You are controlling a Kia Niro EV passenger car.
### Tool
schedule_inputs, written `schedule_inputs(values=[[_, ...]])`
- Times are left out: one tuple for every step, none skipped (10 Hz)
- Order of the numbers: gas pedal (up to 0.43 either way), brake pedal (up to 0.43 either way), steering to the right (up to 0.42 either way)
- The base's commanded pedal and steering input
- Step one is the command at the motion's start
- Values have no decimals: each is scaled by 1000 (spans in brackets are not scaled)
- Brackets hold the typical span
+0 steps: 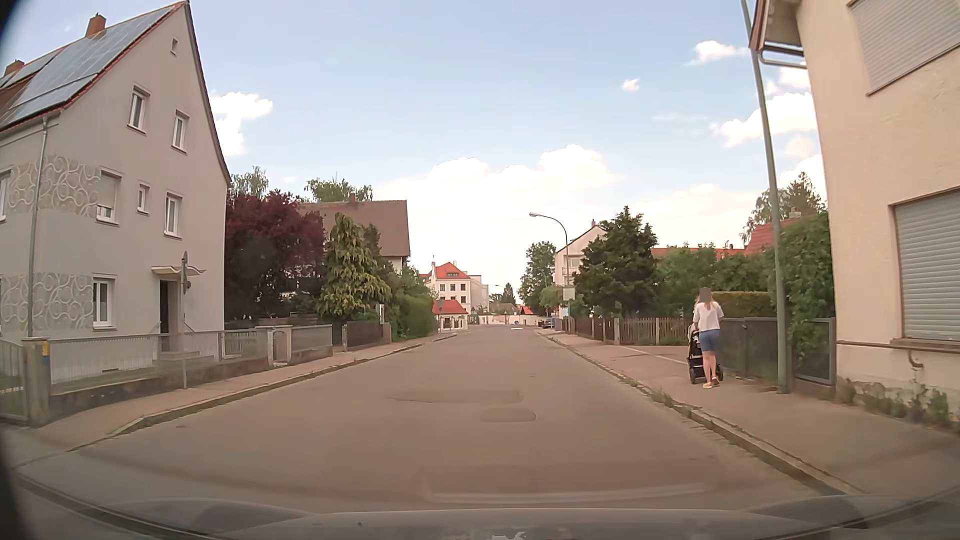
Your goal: Follow the waypoints while adhering to traffic rules and regulations
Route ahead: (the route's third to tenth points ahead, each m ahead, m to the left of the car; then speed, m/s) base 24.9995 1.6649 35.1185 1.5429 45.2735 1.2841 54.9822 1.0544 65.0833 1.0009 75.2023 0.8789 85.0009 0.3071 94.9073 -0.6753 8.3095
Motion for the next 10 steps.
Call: schedule_inputs(values=[[118,18,3],[118,18,3],[118,18,3],[118,18,3],[118,18,3],[118,18,3],[118,18,3],[118,18,3],[118,18,0],[118,18,-1]])
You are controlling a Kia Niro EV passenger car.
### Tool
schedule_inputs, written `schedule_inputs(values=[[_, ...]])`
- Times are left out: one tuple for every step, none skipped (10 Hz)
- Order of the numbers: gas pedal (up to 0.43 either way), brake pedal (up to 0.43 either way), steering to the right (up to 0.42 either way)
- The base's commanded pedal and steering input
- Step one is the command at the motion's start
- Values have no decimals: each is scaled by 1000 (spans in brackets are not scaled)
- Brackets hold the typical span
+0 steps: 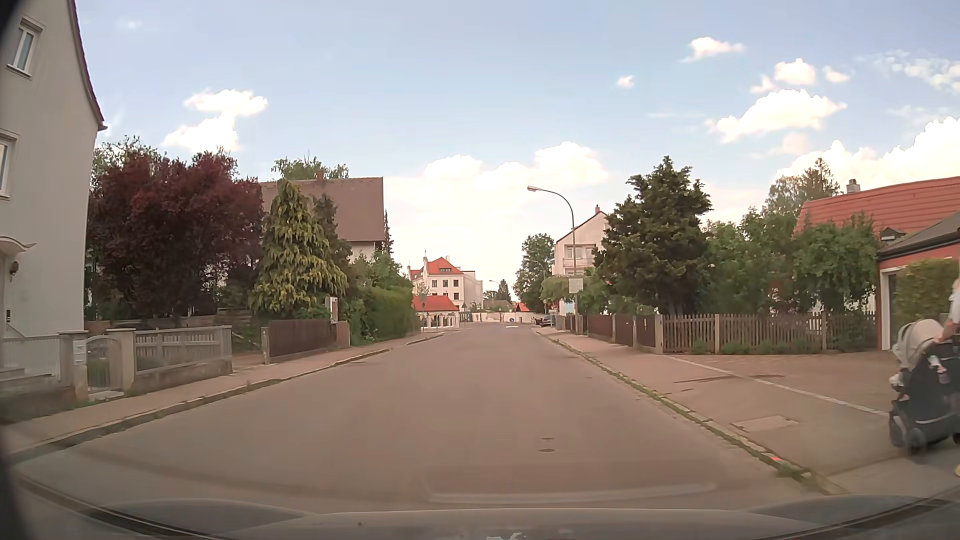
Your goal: Follow the waypoints while adhering to traffic rules and regulations
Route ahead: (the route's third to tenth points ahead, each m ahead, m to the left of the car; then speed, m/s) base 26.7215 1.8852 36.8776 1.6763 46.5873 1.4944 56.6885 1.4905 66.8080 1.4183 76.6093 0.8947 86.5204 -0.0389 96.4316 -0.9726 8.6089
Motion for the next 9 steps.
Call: schedule_inputs(values=[[118,18,-1],[118,18,-3],[118,18,-3],[118,18,-3],[118,18,-4],[118,18,-5],[118,18,-5],[118,18,-5],[118,18,-5]])
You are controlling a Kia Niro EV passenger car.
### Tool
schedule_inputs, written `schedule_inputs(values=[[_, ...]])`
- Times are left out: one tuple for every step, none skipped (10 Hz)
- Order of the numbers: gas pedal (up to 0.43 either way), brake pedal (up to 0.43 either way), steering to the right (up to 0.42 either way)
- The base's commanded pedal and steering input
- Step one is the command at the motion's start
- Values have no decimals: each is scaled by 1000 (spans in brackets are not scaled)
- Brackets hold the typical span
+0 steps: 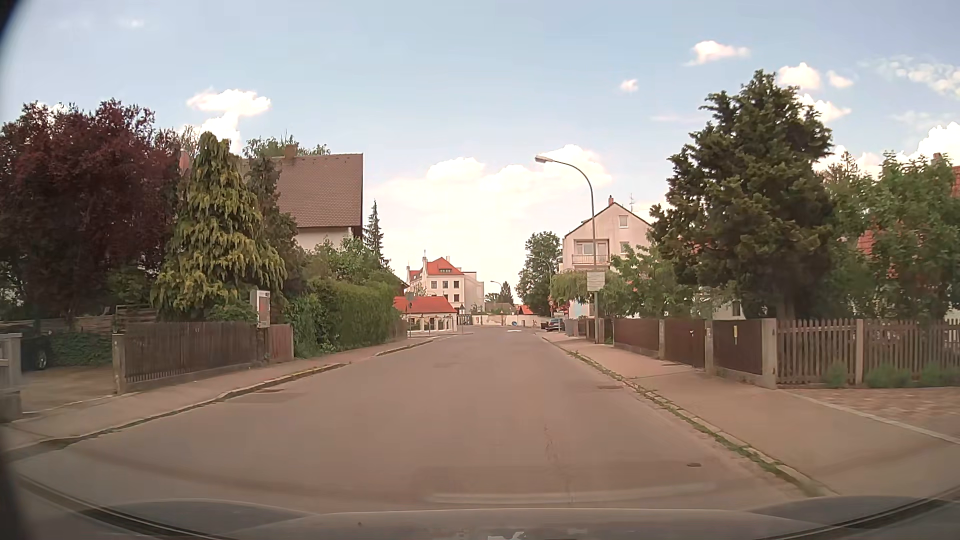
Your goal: Follow the waypoints while adhering to traffic rules and regulations
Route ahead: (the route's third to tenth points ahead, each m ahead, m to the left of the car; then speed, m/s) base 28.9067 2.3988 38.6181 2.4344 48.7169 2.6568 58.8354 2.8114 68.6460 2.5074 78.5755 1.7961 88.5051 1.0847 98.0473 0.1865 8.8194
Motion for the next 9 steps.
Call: schedule_inputs(values=[[118,18,-5],[118,18,-5],[118,18,-5],[118,18,-5],[118,18,-5],[118,18,-5],[118,18,-5],[118,18,-4],[110,18,-4]])
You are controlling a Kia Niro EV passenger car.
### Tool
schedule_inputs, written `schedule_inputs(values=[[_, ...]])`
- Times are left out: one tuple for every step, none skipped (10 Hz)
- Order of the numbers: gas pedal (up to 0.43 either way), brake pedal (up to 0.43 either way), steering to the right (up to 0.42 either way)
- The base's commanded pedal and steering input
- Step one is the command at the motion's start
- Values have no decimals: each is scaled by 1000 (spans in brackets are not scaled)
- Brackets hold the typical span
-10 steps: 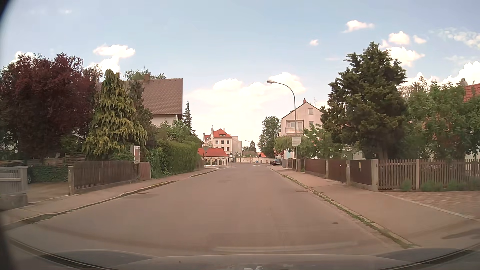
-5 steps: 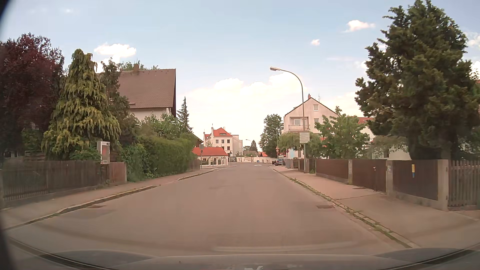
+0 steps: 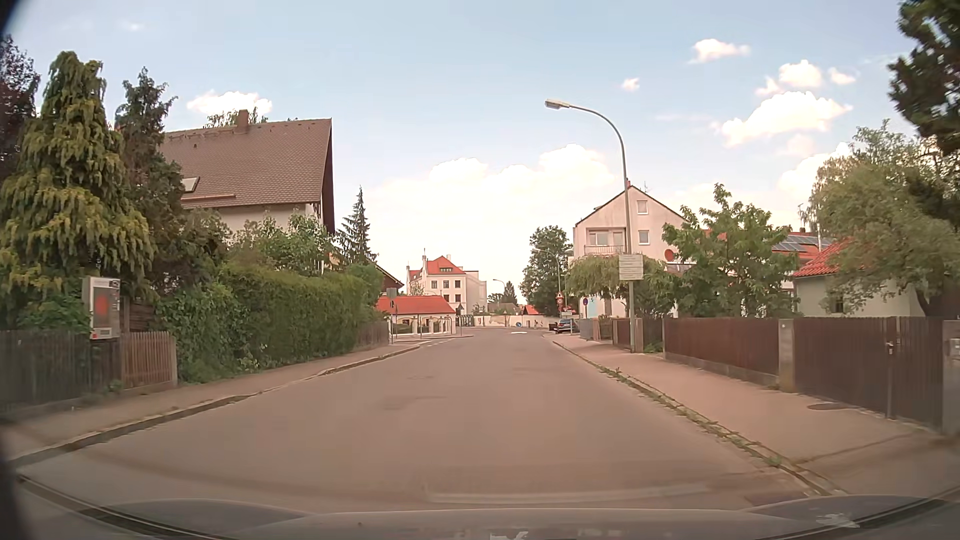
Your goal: Follow the waypoints while adhering to traffic rules and regulations
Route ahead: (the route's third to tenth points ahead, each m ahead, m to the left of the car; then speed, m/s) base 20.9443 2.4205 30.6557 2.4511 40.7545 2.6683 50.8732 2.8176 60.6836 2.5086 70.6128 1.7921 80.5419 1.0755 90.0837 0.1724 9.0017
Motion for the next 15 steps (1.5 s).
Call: schedule_inputs(values=[[87,18,-3],[59,18,-3],[47,18,-3],[0,18,-3],[0,18,-3],[0,18,-3],[0,18,-3],[0,49,-3],[0,67,-3],[0,91,-3],[0,91,-2],[0,91,-2],[0,91,-2],[0,98,-1],[0,91,-1]])
